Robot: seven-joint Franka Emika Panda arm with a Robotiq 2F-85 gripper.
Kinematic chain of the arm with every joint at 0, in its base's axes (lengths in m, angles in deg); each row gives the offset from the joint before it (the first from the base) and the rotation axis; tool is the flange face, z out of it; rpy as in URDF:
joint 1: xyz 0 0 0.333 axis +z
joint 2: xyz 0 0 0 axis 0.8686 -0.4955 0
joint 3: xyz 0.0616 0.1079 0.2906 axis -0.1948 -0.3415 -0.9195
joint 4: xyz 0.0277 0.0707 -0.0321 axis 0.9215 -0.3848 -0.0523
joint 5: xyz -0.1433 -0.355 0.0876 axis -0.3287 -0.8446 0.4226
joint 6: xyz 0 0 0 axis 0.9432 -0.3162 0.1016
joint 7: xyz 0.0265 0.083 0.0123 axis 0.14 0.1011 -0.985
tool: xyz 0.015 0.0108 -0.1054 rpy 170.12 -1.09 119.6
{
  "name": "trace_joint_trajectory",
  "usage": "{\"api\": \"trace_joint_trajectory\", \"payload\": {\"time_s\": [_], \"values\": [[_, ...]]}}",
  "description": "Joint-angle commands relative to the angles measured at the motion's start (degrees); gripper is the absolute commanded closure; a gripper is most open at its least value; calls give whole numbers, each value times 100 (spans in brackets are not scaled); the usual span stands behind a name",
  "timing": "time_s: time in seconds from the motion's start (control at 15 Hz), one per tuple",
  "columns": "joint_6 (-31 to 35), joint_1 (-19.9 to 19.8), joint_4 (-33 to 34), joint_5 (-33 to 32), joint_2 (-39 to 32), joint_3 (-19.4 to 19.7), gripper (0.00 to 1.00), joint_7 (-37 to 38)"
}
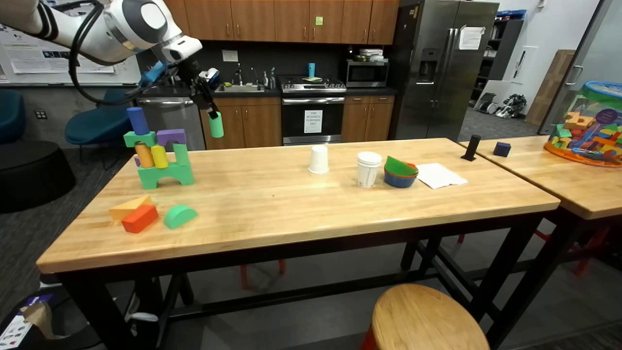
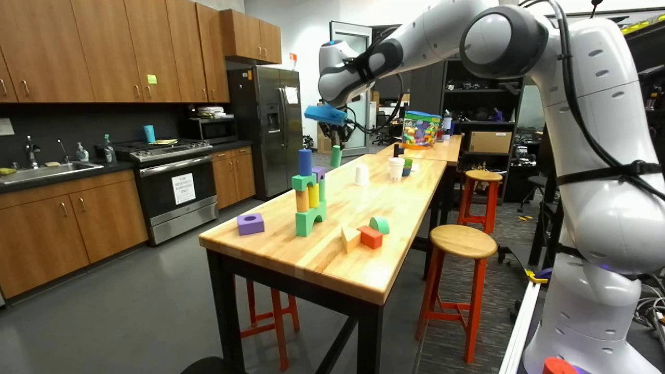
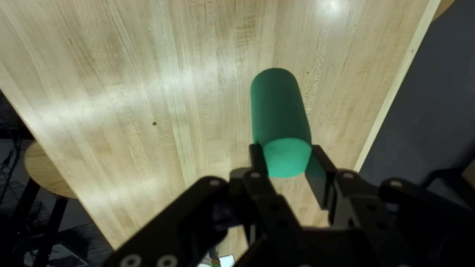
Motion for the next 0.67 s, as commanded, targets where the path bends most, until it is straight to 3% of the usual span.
{"api": "trace_joint_trajectory", "payload": {"time_s": [0.0,0.6], "values": [[-68,90,-6,-251,82,-22,92,279],[-151,181,34,-420,175,-71,92,281]]}}
